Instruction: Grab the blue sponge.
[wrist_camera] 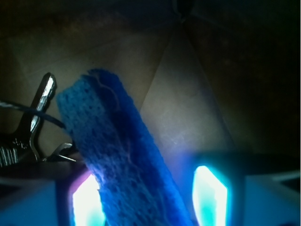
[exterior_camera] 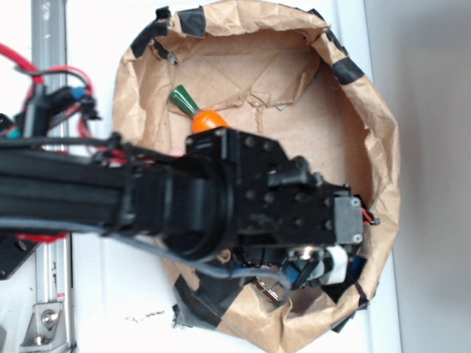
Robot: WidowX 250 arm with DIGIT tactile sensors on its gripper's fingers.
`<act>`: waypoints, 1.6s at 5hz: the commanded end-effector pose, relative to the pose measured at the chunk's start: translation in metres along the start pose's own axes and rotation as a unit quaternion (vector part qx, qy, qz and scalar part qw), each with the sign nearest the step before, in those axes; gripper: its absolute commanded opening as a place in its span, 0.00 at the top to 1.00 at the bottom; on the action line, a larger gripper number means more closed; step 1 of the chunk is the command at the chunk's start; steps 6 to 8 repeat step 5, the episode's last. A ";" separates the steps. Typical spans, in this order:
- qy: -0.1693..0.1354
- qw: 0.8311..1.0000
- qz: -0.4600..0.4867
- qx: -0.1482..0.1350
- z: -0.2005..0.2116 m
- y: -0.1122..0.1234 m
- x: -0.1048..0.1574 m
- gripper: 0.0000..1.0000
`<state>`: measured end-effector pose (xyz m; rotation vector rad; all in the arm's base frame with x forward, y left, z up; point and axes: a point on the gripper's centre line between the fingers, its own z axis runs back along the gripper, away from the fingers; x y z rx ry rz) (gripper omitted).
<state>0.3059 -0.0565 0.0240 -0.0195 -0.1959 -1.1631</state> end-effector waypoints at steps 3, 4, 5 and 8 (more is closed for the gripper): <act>-0.023 0.911 0.408 0.058 0.145 0.031 -0.062 1.00; 0.039 0.849 0.527 0.011 0.161 0.026 -0.070 1.00; 0.043 0.777 0.628 0.027 0.163 0.019 -0.062 1.00; 0.043 0.777 0.628 0.027 0.163 0.019 -0.062 1.00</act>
